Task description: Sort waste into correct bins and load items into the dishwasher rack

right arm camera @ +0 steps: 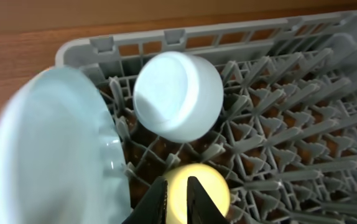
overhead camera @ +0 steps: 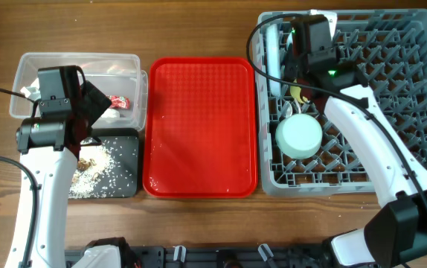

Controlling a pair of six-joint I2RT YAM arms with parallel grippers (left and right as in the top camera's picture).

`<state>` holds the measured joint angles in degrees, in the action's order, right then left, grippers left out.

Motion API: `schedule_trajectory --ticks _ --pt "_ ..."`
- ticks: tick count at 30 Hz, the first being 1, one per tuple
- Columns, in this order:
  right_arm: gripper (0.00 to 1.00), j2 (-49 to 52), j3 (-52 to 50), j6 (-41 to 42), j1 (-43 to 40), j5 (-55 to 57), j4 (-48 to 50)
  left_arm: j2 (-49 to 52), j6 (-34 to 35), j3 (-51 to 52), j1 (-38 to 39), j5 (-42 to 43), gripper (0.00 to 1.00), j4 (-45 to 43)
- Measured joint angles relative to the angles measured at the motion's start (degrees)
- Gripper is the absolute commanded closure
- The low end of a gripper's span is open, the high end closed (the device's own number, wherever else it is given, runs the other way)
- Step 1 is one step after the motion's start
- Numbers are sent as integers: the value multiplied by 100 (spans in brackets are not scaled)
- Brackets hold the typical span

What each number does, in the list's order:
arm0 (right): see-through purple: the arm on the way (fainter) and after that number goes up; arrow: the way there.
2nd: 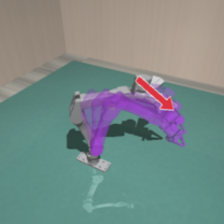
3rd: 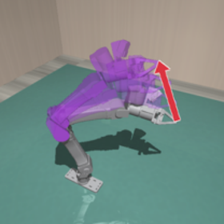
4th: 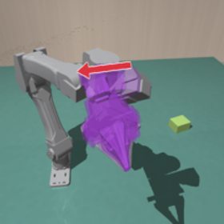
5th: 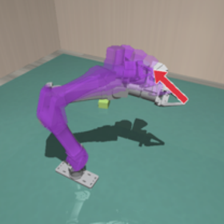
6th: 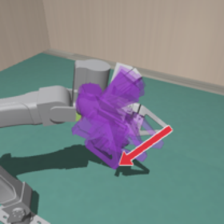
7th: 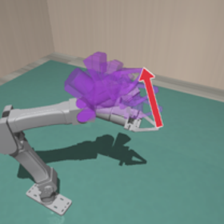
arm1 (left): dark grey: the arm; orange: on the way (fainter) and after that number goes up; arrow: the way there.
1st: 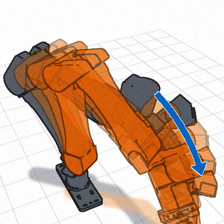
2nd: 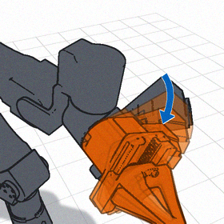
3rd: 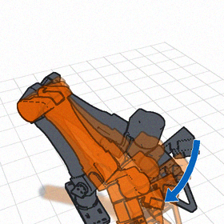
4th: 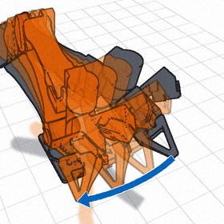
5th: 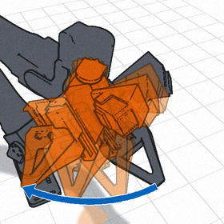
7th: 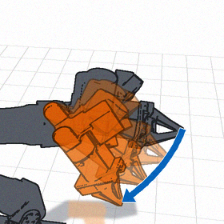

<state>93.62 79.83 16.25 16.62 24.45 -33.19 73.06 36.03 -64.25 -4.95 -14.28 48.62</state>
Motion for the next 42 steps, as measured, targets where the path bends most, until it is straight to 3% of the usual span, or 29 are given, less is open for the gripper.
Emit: schedule_trajectory --ticks 10,16,19,26,34,42 --pt "85 -911 31 -50 81 -2796 1106 0 0 0 0 0 0 -2" --pt "83 -721 79 -52 588 -3027 1141 2 0 0 0 0 0 0" --pt "77 -258 79 -98 782 -3021 1147 2 2 0 0 0 0 -2" --pt "78 791 79 -114 909 -2592 1097 2 0 0 0 0 0 -2" --pt "79 824 79 -140 905 -970 702 2 0 0 0 0 0 -2" --pt "78 824 79 -201 708 -63 254 2 0 0 0 0 0 0"
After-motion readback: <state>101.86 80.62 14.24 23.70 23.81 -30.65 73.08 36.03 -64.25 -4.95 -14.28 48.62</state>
